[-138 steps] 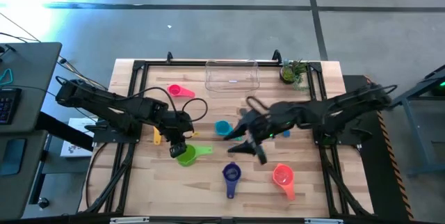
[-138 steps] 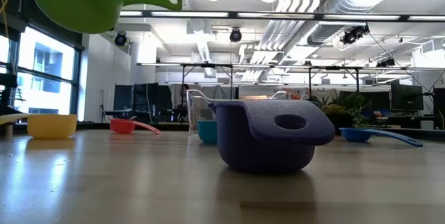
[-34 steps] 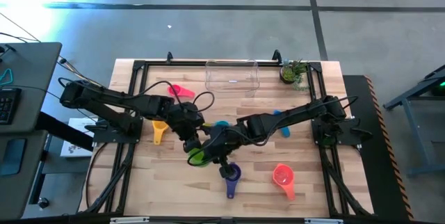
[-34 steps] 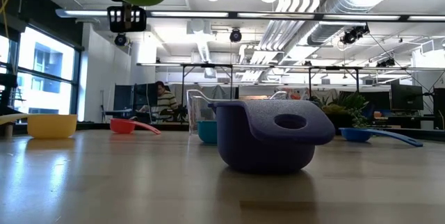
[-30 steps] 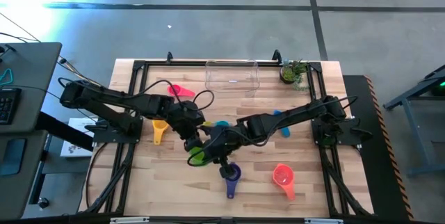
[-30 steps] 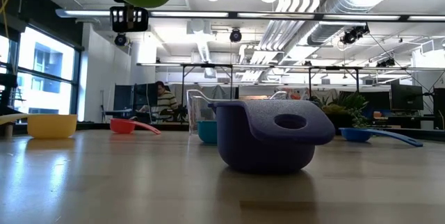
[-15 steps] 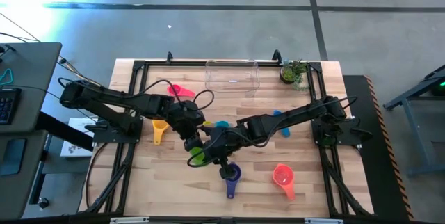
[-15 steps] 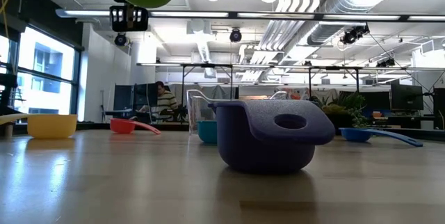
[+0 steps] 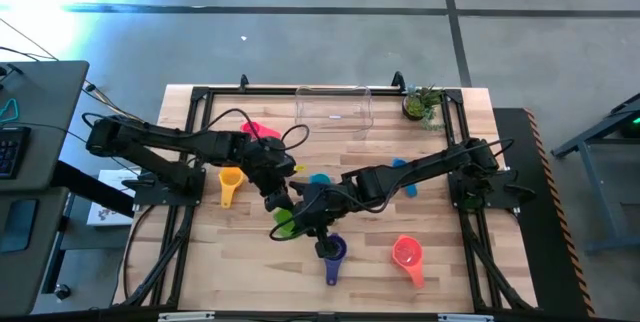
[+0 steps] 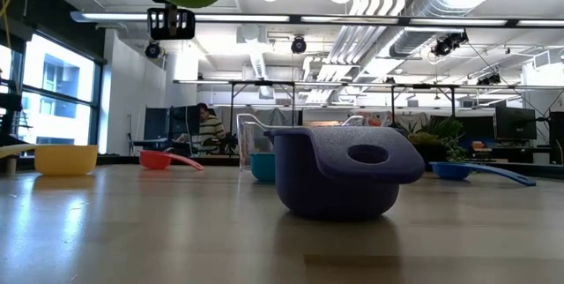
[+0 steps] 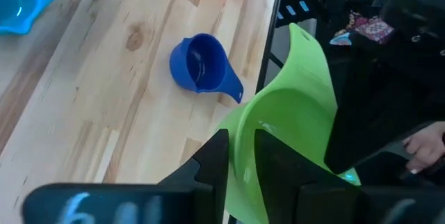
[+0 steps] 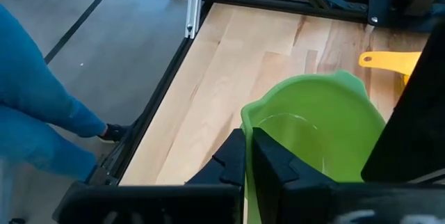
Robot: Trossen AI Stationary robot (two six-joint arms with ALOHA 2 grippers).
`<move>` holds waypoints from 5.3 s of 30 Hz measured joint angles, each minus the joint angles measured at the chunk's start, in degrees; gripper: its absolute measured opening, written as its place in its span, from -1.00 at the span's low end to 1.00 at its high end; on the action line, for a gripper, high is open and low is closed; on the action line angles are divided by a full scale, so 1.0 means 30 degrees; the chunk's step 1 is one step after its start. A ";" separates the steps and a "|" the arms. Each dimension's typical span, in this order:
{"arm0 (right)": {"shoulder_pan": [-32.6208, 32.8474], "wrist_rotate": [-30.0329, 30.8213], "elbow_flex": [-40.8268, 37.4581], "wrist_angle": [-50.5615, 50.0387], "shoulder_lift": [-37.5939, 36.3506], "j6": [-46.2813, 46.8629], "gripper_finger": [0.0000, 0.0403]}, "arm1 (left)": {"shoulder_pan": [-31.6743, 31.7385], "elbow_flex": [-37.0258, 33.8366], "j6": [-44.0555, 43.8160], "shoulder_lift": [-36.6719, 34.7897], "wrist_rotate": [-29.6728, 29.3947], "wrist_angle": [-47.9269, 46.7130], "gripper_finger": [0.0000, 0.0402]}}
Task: Nest measuring cups in basket
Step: Stack the green measuring cup on top of the orange measuring cup
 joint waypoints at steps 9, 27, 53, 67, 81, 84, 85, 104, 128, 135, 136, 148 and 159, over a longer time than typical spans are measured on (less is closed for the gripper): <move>0.0014 0.0234 0.0000 -0.0306 0.0000 0.0991 -1.00 | 0.0000 0.0000 -0.0477 0.0000 0.0007 0.0375 -0.48; 0.0977 0.2794 -0.0002 -0.1418 0.0000 0.3676 -1.00 | 0.0972 0.0011 -0.0987 -0.0023 0.1521 0.0823 -0.48; 0.5058 1.2735 -0.0007 -0.8993 -0.2108 1.3478 -1.00 | 0.1144 0.0036 -0.0486 -0.0022 0.2273 0.2651 -0.48; 0.7802 1.4943 0.0000 -1.6340 -0.2543 2.3348 -1.00 | 0.1144 0.0036 -0.0478 -0.0022 0.2229 0.2826 -0.48; 1.0641 1.3902 -0.1116 -1.9082 -0.2535 2.9738 -1.00 | 0.1144 0.0022 -0.0471 -0.0015 0.2229 0.2797 -0.48; 1.1232 1.3669 -0.1914 -1.8717 -0.2515 3.0324 -1.00 | 0.1144 0.0022 -0.0500 -0.0007 0.2229 0.2797 -0.48; 1.1389 1.3538 -0.2055 -1.8674 -0.2516 3.0556 -1.00 | 0.1144 0.0022 -0.0500 -0.0007 0.2229 0.2802 -0.48; 1.2101 1.0416 -0.6199 -1.3519 -0.2528 3.0500 -1.00 | 0.1726 0.0021 -0.0857 -0.0007 0.2076 0.2797 -0.48; 1.1714 0.9028 -0.6302 -1.3274 -0.1260 3.0031 -1.00 | 0.1967 0.0015 -0.1009 -0.0007 0.1056 0.2797 -0.48; 1.1584 0.8532 -0.6295 -1.3255 -0.0757 2.9895 -1.00 | 0.1967 0.0015 -0.1016 -0.0007 0.1042 0.2796 -0.48; 1.1584 0.8458 -0.6295 -1.3182 -0.0651 2.9901 -1.00 | 0.1967 0.0015 -0.1018 -0.0007 0.1042 0.2804 -0.48; 1.1450 0.8204 -0.6295 -1.3217 -0.0503 3.0205 -1.00 | 0.1967 0.0015 -0.1018 -0.0007 0.1027 0.2797 -0.48; 1.1329 0.8036 -0.6295 -1.3267 -0.0503 3.0032 -0.73 | 0.1967 0.0015 -0.1010 -0.0007 0.1027 0.2797 -0.48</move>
